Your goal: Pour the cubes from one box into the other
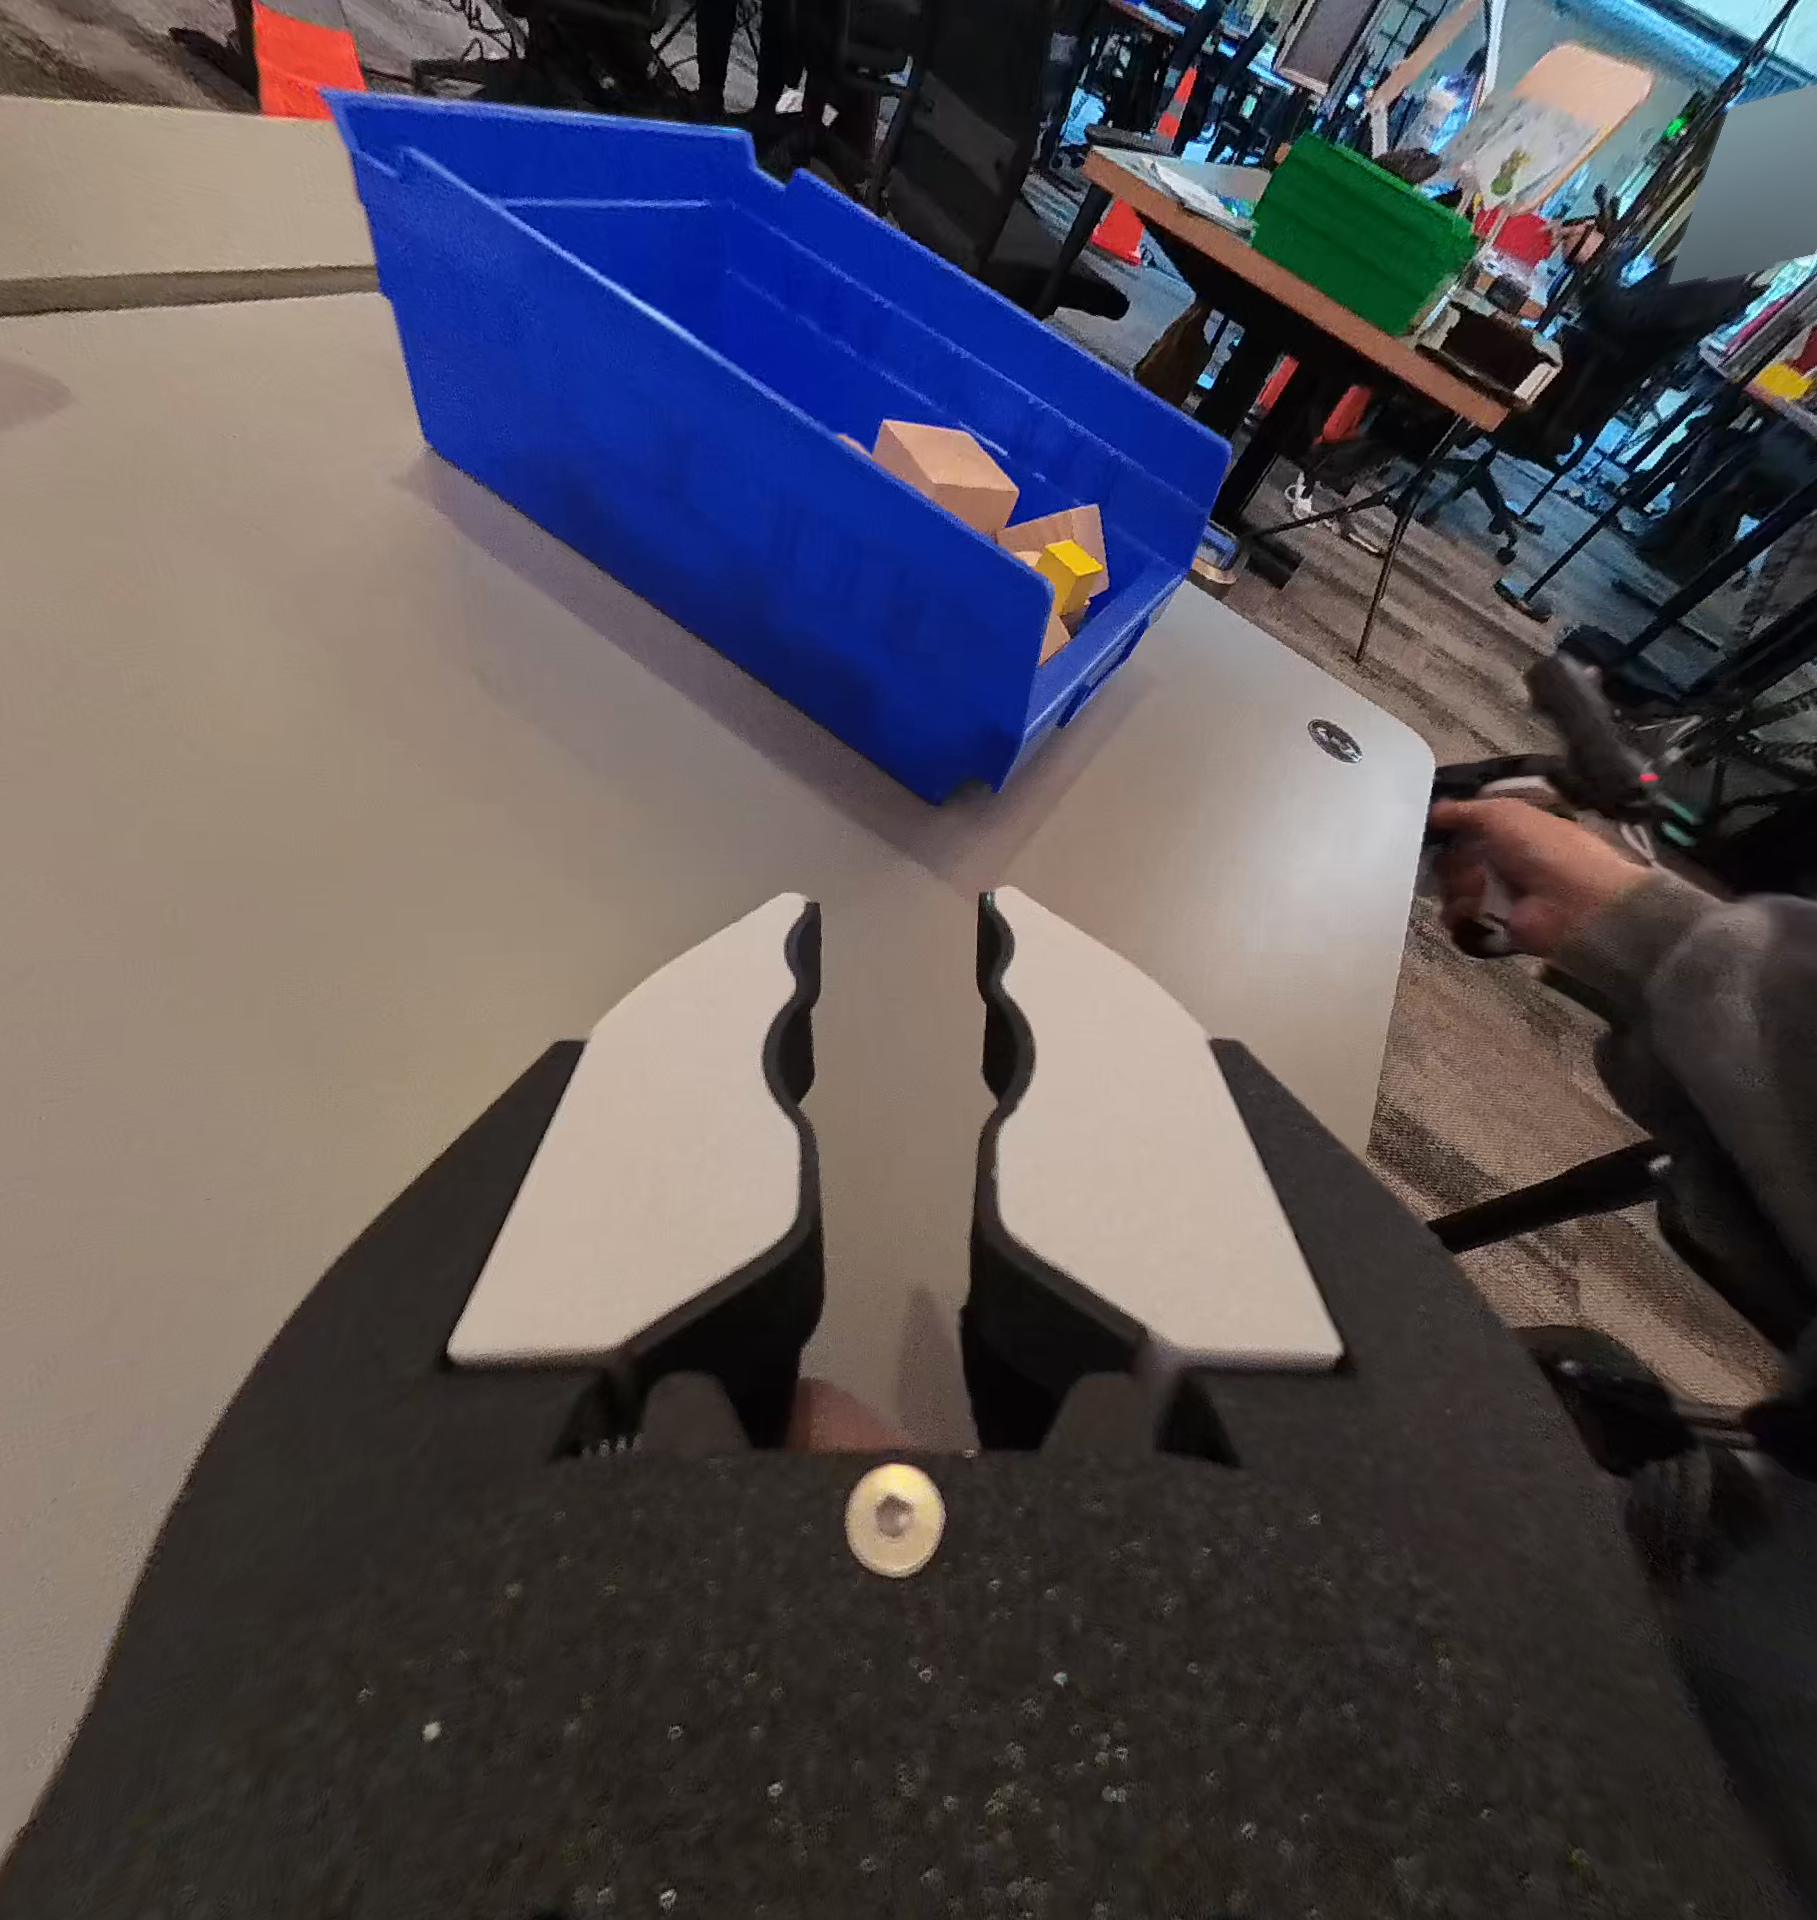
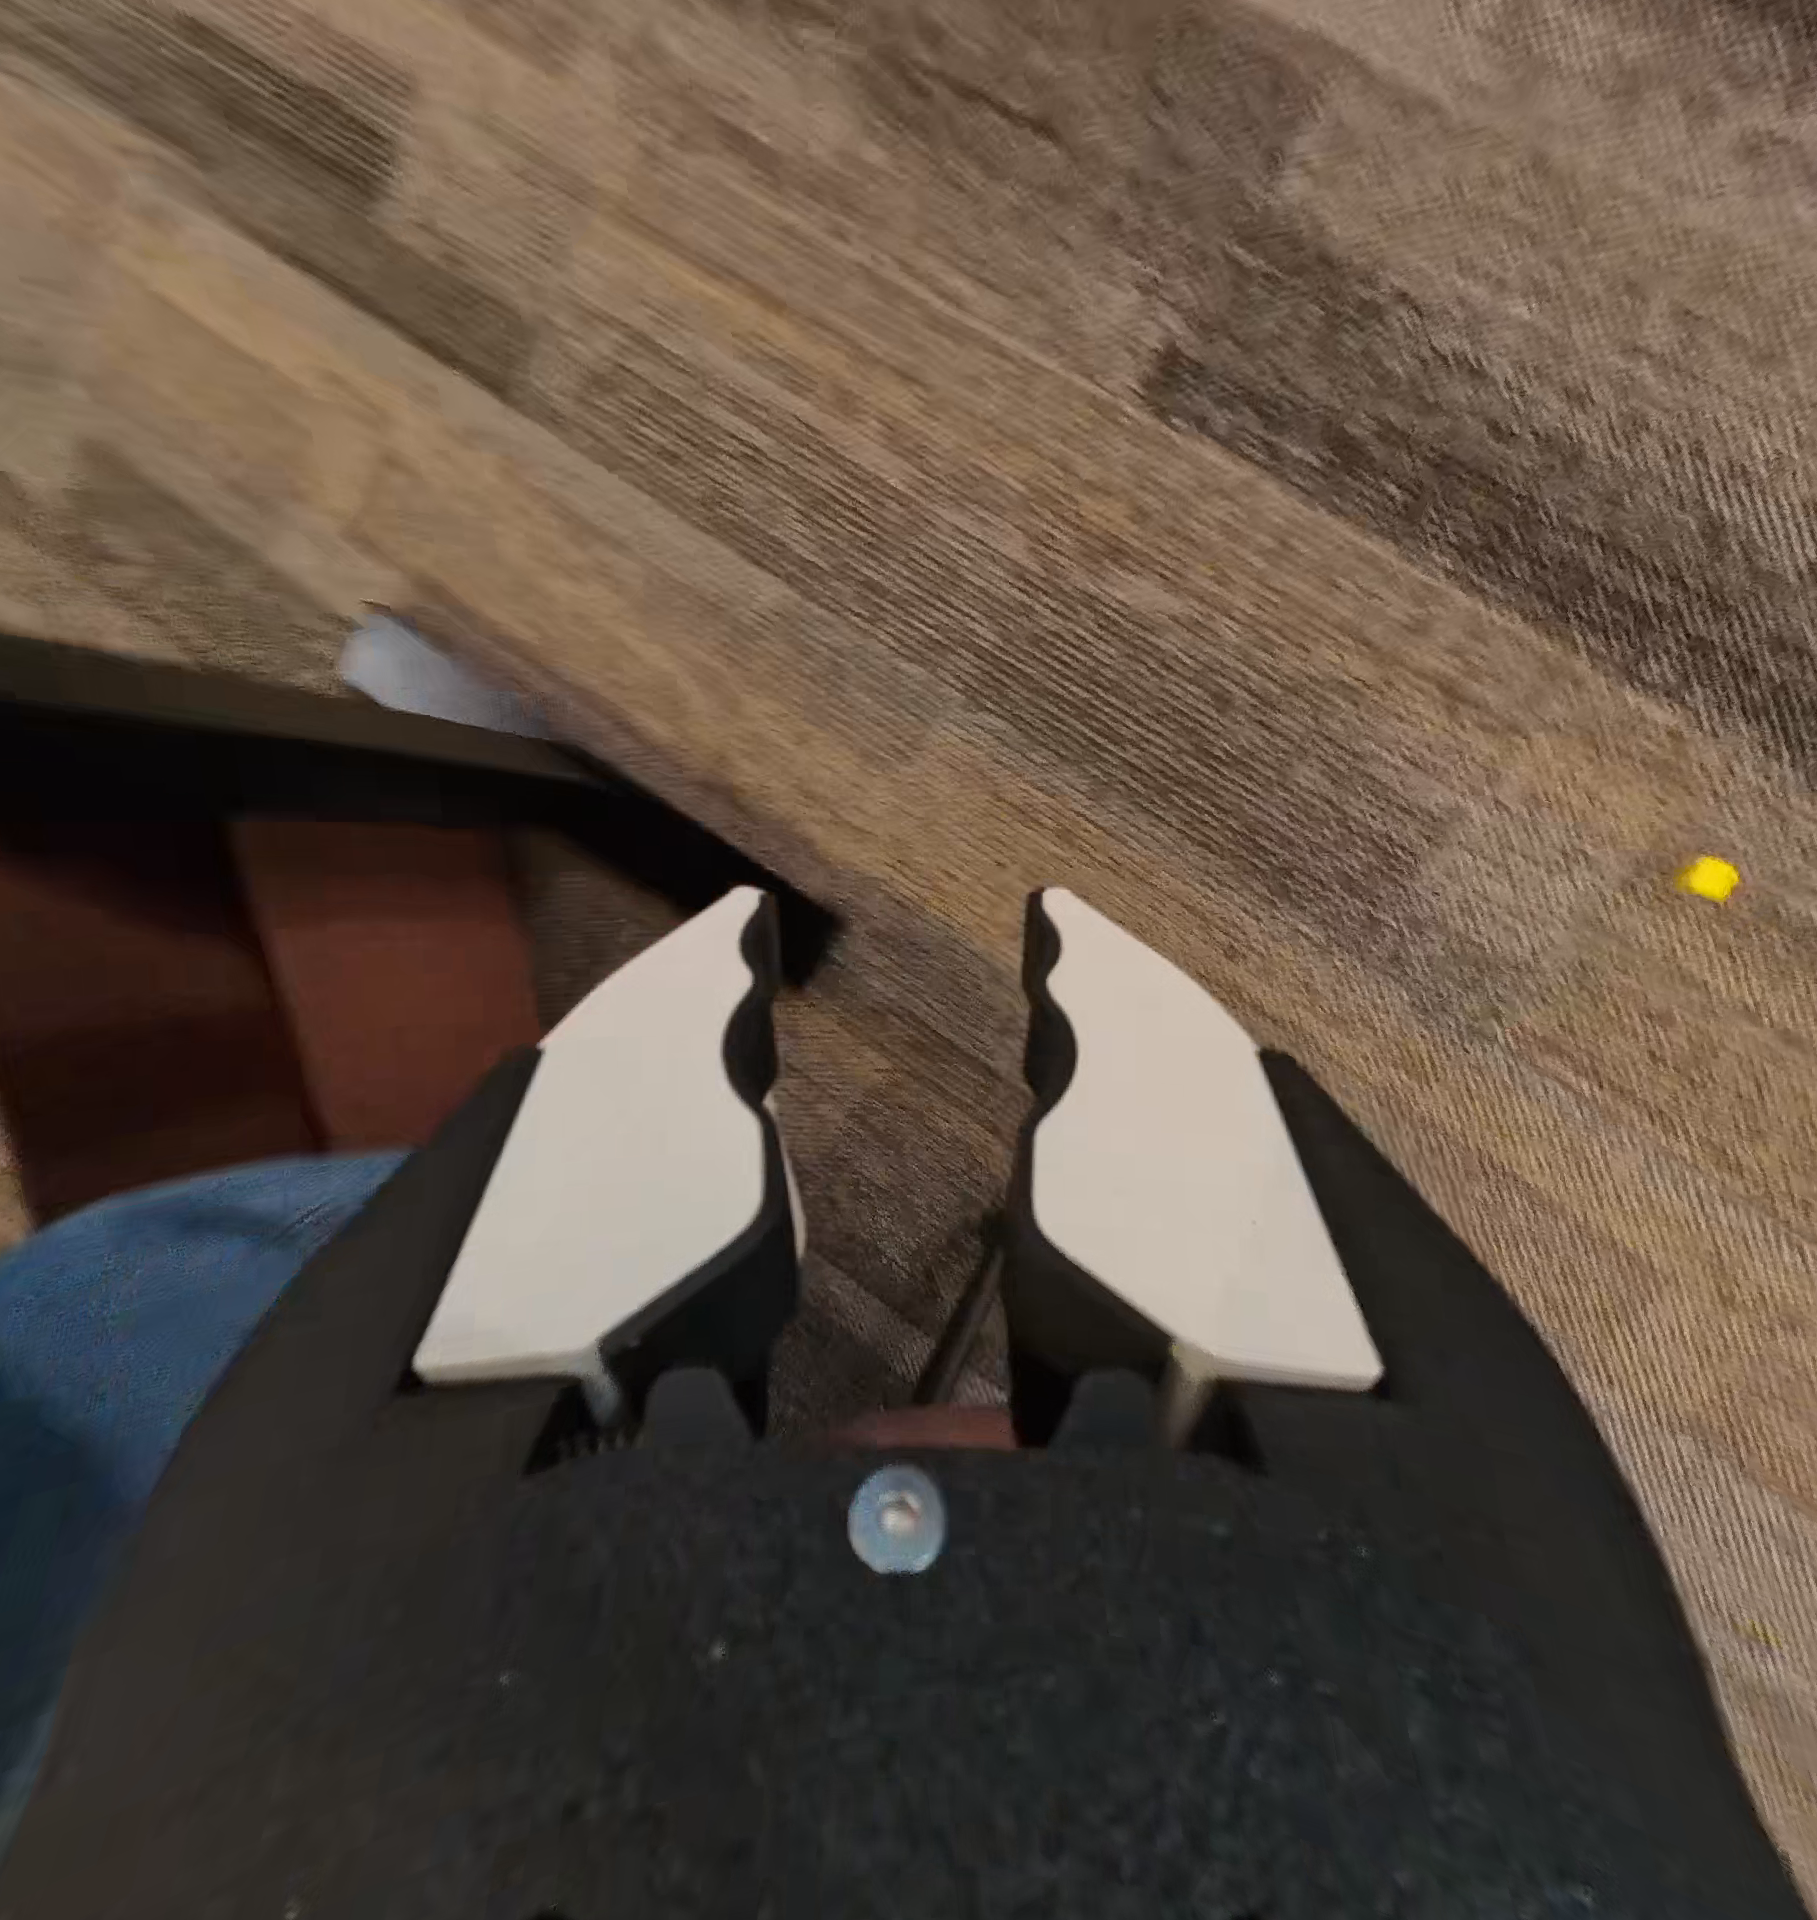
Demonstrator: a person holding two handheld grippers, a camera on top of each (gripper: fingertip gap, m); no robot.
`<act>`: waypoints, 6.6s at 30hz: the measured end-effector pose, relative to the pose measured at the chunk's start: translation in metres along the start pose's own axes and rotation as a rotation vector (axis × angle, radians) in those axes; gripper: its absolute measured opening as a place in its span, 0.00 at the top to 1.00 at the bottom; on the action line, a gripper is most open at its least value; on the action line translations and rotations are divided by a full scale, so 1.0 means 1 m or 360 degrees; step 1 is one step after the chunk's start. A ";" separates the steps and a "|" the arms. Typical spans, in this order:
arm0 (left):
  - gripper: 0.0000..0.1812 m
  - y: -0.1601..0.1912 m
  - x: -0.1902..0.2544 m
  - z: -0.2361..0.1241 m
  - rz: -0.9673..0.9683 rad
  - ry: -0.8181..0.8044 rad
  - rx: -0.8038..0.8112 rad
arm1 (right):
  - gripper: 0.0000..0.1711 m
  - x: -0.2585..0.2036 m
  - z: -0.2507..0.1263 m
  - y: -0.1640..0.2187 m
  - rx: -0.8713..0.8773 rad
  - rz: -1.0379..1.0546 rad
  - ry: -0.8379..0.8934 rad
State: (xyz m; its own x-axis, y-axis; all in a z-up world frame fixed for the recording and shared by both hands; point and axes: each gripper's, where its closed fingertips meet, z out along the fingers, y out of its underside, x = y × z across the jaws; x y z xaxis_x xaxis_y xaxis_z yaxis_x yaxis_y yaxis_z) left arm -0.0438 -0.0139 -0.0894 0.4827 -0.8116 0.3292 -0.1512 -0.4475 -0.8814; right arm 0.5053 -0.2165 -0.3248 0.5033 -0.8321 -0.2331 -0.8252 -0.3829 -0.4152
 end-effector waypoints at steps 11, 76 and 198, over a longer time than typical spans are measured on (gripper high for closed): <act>0.84 0.001 -0.094 -0.056 0.0077 -0.0828 -0.0010 | 0.74 0.289 0.192 0.069 -0.0596 0.0176 0.0485; 0.83 0.054 -0.110 -0.119 -0.0312 -0.0902 0.0018 | 0.87 -0.459 -0.214 -0.161 0.0986 -0.2336 -0.1445; 0.98 0.021 -0.160 -0.159 -0.0137 -0.1438 0.0166 | 0.98 -0.554 -0.227 0.289 0.0814 -0.1027 -0.1210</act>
State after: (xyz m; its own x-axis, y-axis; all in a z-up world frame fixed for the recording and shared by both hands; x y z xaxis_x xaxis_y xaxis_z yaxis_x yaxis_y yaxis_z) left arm -0.2620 0.0469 -0.1070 0.9871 -0.1543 0.0437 -0.0257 -0.4212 -0.9066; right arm -0.0705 0.0431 -0.1162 0.9688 -0.0089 -0.2476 -0.2389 -0.2984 -0.9241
